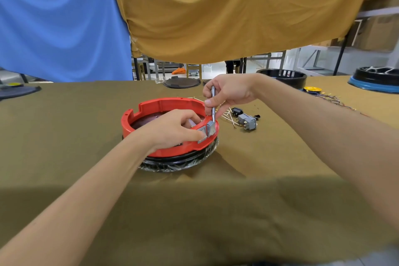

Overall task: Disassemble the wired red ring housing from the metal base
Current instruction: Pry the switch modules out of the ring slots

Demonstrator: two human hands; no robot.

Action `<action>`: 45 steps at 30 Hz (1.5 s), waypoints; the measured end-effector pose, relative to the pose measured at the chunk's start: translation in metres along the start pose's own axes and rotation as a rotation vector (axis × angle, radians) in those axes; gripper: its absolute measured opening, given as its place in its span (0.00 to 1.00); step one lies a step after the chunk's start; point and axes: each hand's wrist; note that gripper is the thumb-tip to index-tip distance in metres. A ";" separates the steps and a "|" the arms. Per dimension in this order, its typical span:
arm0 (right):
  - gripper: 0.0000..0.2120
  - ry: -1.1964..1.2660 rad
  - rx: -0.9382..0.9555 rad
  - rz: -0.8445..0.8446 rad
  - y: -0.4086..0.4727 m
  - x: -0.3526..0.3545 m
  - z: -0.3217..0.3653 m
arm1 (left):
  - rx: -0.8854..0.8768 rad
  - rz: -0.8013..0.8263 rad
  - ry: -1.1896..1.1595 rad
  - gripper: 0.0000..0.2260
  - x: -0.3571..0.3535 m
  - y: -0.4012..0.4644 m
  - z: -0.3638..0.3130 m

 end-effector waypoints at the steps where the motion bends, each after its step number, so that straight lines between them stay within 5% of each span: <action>1: 0.11 -0.019 0.044 -0.036 -0.004 -0.002 -0.002 | 0.002 0.000 0.005 0.09 -0.001 0.000 0.000; 9: 0.13 -0.217 0.268 -0.159 -0.018 -0.013 0.009 | -0.013 -0.019 0.023 0.11 -0.002 0.002 0.004; 20: 0.14 -0.237 -0.021 0.109 0.017 -0.002 0.033 | -0.022 -0.012 0.018 0.12 0.000 0.003 0.004; 29: 0.13 -0.141 -0.148 0.114 0.023 -0.005 0.030 | -0.011 -0.009 0.004 0.12 -0.001 0.003 0.006; 37: 0.15 -0.239 0.329 -0.251 -0.030 -0.028 0.015 | -0.002 -0.024 -0.003 0.11 -0.002 0.001 0.007; 45: 0.14 -0.096 0.391 -0.435 -0.049 -0.032 -0.016 | -0.002 -0.005 0.021 0.09 -0.001 -0.002 0.005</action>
Point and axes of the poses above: each hand's wrist, its own y-axis towards the middle knuckle, its own x-axis out of the back of the hand, z = x × y, and after that the axes turned 3 degrees about -z, right-handed
